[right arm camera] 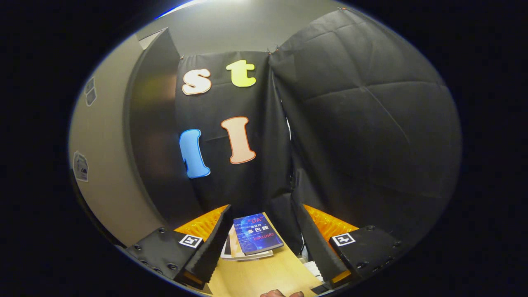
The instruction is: Open the right door of the double-door shoe cabinet with the right hand, and open the left door with the left hand.
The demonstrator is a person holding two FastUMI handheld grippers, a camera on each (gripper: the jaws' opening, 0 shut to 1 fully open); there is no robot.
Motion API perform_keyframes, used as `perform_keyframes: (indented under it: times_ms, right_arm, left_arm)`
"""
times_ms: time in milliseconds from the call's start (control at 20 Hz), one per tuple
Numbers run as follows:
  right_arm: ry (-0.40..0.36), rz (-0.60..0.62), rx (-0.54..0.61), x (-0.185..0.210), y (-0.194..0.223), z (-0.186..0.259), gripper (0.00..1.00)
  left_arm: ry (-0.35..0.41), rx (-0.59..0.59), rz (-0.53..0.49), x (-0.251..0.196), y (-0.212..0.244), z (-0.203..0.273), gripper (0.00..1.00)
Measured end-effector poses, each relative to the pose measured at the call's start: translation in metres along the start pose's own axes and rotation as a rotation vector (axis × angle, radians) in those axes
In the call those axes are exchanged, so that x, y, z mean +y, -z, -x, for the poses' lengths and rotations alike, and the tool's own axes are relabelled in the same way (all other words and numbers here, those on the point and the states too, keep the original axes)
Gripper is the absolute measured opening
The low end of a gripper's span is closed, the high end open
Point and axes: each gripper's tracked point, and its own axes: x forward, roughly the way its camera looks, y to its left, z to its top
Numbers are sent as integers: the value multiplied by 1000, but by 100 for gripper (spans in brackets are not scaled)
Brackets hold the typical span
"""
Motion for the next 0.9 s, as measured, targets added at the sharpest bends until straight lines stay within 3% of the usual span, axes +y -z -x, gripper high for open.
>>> perform_keyframes:
  times_ms: [300,400,450,550,650,800,900]
  right_arm:
    - [-40,44,-3,-5,-4,-31,98]
    - [-69,60,-8,3,-7,-37,98]
    - [-84,64,-11,6,-5,-39,98]
    - [-83,86,-40,4,-11,-42,98]
    - [-80,98,-69,4,-16,-43,98]
    - [-86,82,-80,5,-18,-47,98]
    - [-68,90,-104,2,-22,-47,98]
  left_arm:
    - [-48,60,-14,-6,21,-25,94]
    - [-66,74,15,-3,27,-25,74]
    - [-48,73,44,-7,28,-27,74]
    - [-5,77,108,-17,29,-26,52]
    - [-9,79,97,-18,28,-28,36]
    - [-17,82,-37,-18,33,-28,33]
    - [-16,68,-64,-19,34,-26,24]
